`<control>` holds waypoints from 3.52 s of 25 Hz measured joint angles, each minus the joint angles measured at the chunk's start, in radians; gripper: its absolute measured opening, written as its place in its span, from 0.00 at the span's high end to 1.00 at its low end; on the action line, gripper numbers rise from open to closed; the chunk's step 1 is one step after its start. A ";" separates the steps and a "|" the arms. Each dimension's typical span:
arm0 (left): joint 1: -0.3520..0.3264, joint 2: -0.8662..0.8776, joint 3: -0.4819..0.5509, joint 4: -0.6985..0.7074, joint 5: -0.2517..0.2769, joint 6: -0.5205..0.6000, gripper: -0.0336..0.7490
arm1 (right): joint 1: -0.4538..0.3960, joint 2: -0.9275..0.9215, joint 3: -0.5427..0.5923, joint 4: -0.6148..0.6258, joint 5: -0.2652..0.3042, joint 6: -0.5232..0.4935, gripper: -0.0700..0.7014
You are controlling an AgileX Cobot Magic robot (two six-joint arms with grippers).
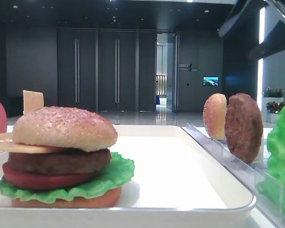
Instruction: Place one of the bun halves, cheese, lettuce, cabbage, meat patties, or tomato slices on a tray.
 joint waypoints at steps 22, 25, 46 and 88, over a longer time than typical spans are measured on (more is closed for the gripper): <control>0.000 0.000 0.000 0.000 0.000 0.000 0.96 | -0.080 -0.002 0.000 -0.934 -0.005 0.704 0.29; 0.000 0.000 0.000 0.000 0.000 0.000 0.96 | -0.080 -0.002 0.000 -0.952 0.036 0.729 0.29; 0.000 0.000 0.000 0.000 0.000 0.000 0.96 | -0.080 -0.584 0.146 -1.009 0.279 0.864 0.29; 0.000 0.000 0.000 0.000 0.000 0.000 0.96 | -0.080 -1.498 0.470 -1.048 0.427 0.990 0.29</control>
